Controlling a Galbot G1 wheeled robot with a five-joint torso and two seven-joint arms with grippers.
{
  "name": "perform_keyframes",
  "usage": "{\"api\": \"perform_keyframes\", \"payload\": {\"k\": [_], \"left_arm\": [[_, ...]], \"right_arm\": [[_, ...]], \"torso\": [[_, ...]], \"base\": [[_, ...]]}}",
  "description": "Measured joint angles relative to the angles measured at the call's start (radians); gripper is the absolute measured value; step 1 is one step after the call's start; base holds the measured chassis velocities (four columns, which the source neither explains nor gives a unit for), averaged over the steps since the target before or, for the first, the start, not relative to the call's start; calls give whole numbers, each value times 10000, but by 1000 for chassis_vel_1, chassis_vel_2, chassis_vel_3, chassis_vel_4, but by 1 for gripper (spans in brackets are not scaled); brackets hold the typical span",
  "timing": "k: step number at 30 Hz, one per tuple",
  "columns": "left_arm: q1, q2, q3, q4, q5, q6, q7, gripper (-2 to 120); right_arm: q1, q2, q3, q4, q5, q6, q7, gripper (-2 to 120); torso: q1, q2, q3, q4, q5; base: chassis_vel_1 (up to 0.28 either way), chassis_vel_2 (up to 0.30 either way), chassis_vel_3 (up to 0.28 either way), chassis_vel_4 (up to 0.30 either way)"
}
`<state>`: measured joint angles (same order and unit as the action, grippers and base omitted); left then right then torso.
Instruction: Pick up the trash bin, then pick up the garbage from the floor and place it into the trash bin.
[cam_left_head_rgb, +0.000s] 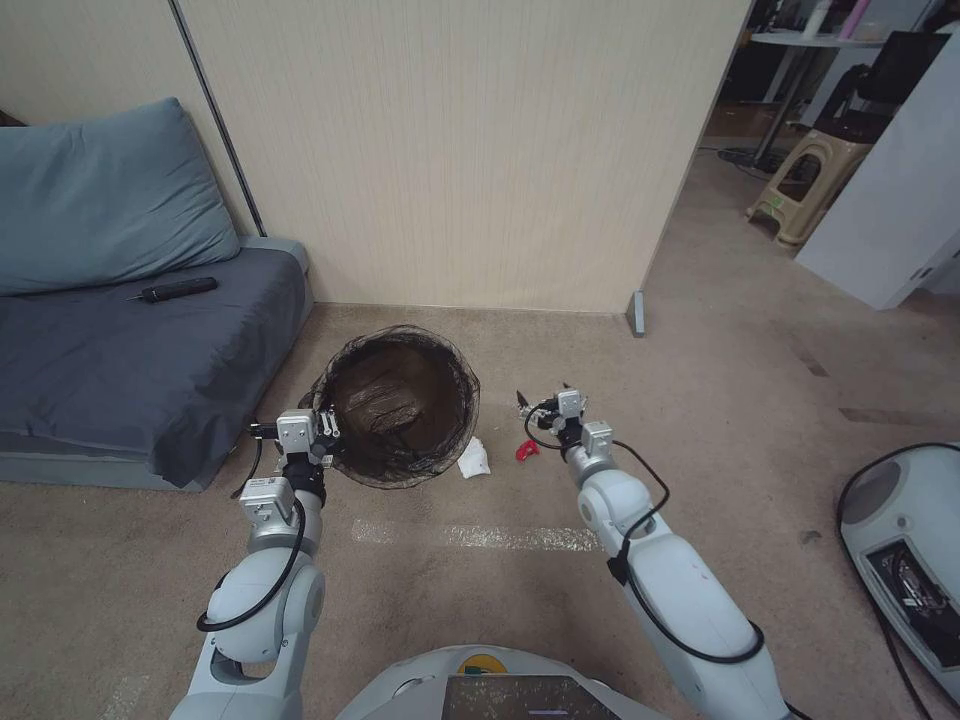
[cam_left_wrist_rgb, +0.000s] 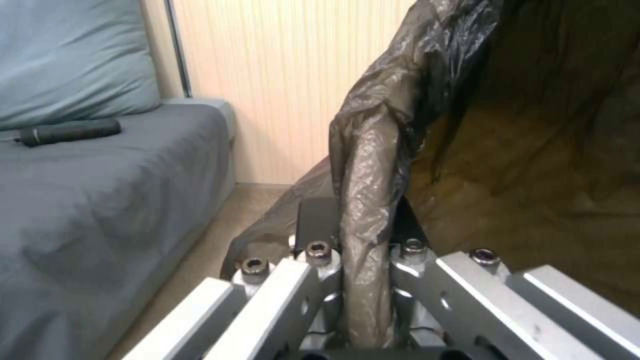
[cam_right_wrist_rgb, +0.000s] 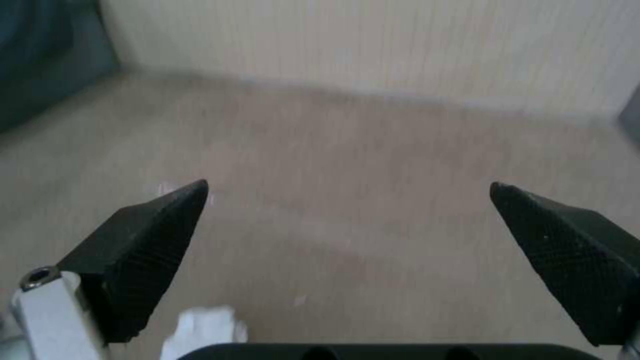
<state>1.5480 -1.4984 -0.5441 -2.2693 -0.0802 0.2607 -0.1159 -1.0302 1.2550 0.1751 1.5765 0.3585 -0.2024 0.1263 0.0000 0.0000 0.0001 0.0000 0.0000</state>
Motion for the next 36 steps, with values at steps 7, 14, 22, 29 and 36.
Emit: {"api": "perform_keyframes", "payload": {"k": [7,14,22,29,36], "left_arm": [[39,-61,30,100,79,0,31,0],[42,-40,-2,129,88,-7,28,0],[102,-52,35,116,130,-25,21,0],[177,-29,15,40,152,-35,12,0],[253,-43,20,-36,203,-44,9,0]], "right_arm": [[645,249,-703,-1521,675,-856,202,100],[1037,594,-817,-2525,715,-1006,184,100],[1402,860,-737,-3915,612,-961,55,100],[1711,998,-608,-4780,238,-509,-27,100],[2147,1182,-537,-5403,120,-168,-57,100]], "torso": [[0,0,0,1,1],[0,1,0,1,-1],[0,0,0,1,-1],[0,0,0,0,0],[0,0,0,1,0]], "base": [[0,0,0,0],[0,0,0,0],[0,0,0,0],[0,0,0,0],[0,0,0,0]]}}
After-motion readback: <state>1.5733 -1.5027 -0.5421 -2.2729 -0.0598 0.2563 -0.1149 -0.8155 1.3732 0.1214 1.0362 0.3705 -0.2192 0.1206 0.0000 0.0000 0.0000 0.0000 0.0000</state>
